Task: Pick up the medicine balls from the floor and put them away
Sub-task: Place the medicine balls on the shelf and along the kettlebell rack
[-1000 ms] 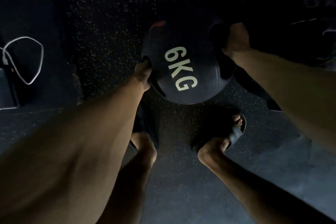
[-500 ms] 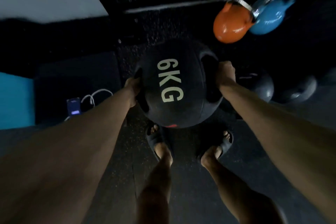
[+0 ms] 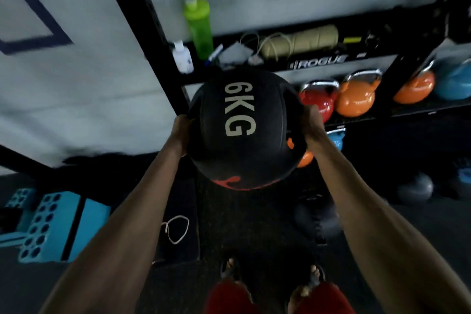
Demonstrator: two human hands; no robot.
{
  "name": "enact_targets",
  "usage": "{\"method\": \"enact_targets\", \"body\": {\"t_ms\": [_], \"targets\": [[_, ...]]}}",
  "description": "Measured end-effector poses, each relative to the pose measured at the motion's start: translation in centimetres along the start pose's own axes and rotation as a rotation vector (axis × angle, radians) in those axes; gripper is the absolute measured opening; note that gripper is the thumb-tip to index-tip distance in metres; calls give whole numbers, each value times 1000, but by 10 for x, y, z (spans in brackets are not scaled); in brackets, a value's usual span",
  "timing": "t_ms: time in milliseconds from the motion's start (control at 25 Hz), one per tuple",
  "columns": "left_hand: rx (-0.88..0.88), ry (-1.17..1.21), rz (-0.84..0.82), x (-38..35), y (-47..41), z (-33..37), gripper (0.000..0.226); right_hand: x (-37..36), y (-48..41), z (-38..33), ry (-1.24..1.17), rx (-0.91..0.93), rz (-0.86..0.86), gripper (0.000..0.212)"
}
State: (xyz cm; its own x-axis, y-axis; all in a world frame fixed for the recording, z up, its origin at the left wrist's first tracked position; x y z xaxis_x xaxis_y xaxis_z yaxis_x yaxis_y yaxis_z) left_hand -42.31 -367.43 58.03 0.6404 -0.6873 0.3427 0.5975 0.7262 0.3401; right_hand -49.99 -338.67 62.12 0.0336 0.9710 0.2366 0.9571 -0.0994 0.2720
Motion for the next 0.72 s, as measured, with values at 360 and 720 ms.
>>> {"method": "enact_targets", "body": {"t_ms": [360, 720], "targets": [[-349, 70, 30, 29, 54, 206, 22, 65, -12, -190, 40, 280, 92, 65], [-599, 148, 136, 6, 108, 370, 15, 139, -77, -331, -23, 467, 211, 20]]}}
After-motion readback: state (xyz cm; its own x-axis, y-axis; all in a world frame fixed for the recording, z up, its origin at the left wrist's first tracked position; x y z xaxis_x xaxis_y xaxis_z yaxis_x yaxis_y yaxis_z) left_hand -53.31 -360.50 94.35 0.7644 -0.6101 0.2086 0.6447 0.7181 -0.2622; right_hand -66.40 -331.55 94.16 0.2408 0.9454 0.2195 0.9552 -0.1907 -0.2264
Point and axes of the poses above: each hand's wrist, its own y-axis away from the middle knuckle, its own x-axis out of the back of the hand, z = x × y, the point moved 9 cm from there along -y, towards the middle knuckle, and after that the axes turned 14 degrees about z, right-handed, at the moved point
